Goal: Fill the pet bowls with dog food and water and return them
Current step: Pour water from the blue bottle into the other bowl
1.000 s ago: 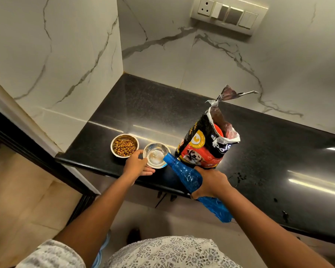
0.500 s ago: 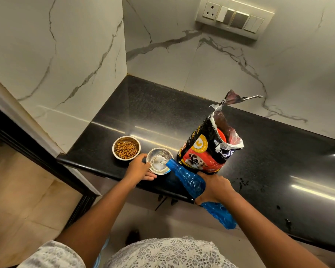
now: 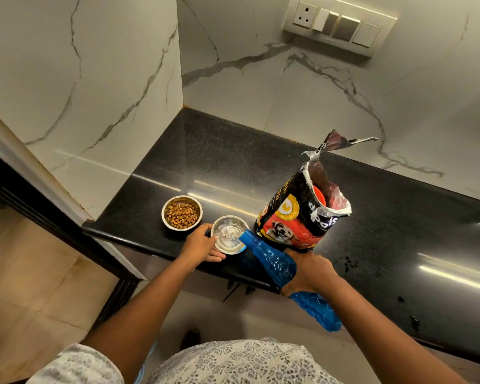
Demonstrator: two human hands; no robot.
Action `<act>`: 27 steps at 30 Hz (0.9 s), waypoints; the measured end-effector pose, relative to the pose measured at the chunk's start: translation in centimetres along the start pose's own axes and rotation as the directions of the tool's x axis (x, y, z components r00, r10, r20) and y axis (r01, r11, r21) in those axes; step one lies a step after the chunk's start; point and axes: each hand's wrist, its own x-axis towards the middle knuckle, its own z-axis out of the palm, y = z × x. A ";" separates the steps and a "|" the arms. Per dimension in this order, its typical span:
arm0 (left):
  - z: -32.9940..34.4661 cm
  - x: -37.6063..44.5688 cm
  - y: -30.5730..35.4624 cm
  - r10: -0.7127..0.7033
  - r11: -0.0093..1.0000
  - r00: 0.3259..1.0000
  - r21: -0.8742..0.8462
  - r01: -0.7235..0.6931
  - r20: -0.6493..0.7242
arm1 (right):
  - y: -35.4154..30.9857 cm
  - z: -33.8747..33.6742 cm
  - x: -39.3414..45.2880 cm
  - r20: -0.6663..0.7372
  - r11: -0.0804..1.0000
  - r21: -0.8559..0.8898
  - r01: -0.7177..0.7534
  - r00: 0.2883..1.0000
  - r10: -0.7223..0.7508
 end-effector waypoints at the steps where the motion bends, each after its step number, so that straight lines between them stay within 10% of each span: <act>1: 0.0 0.0 0.0 -0.001 1.000 1.000 -0.003 0.001 0.001 | 0.0 0.0 0.0 -0.002 1.000 0.001 0.000 1.000 0.000; 27: -0.2 -0.2 -0.3 -0.014 1.000 1.000 0.016 0.014 -0.012 | 0.0 -0.2 -0.1 -0.022 1.000 0.021 0.023 1.000 -0.022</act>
